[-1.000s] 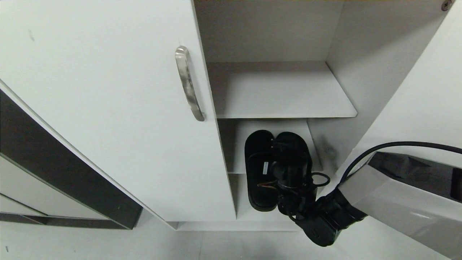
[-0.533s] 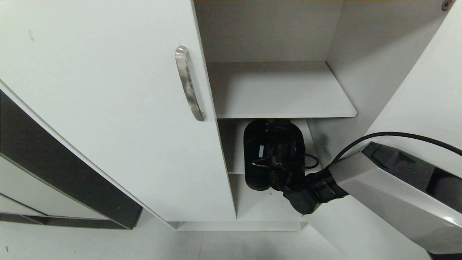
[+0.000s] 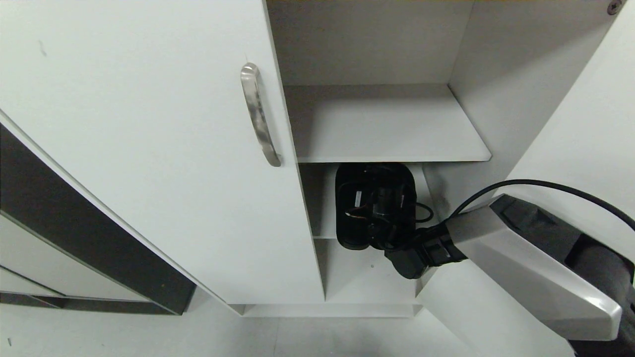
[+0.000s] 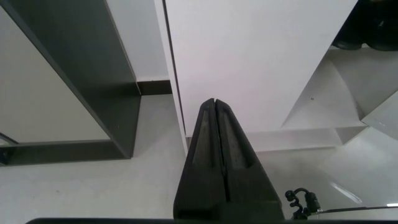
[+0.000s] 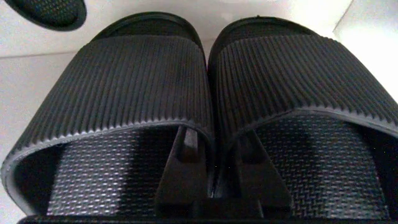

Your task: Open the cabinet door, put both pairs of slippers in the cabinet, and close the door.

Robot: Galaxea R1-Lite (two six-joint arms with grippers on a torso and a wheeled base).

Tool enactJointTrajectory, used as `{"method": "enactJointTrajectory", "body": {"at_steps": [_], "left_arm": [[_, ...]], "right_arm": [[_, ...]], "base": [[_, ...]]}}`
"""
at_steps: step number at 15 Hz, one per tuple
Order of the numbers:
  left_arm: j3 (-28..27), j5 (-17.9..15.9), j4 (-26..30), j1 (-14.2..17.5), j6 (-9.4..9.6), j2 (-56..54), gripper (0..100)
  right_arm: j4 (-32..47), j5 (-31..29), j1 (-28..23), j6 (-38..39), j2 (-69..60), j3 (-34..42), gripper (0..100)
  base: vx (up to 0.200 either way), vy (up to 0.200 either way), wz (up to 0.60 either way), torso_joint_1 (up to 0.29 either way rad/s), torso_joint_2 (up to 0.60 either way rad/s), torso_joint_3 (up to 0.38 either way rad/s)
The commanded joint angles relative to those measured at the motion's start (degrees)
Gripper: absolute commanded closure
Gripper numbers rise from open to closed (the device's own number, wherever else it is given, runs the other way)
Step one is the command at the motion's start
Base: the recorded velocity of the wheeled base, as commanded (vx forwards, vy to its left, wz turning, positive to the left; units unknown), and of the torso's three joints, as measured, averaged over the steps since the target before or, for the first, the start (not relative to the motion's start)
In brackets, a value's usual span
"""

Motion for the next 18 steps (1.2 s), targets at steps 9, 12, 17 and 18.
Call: {"method": "enactJointTrajectory", "body": {"at_steps": [9,12,17,18], "left_arm": [[0.0,0.0,0.0,0.0,0.0,0.1,100],[0.0,0.0,0.0,0.0,0.0,0.1,100],[0.0,0.0,0.0,0.0,0.0,0.1,100],[0.0,0.0,0.0,0.0,0.0,0.1,100]], "right_arm": [[0.8,0.1,-0.8,-0.1,2.1,-1.1,0],[0.7,0.0,-0.7,-0.2,1.8,-0.1,0],[-1.5,-0.6,1.3,-0.3,-5.5,10.2,0],[-3.3,-0.8,2.2,-0.3,-7.8,14.5,0]], "base": [[0.0,0.0,0.0,0.0,0.0,0.0],[0.0,0.0,0.0,0.0,0.0,0.0],[0.0,0.0,0.0,0.0,0.0,0.0],[0.0,0.0,0.0,0.0,0.0,0.0]]}}
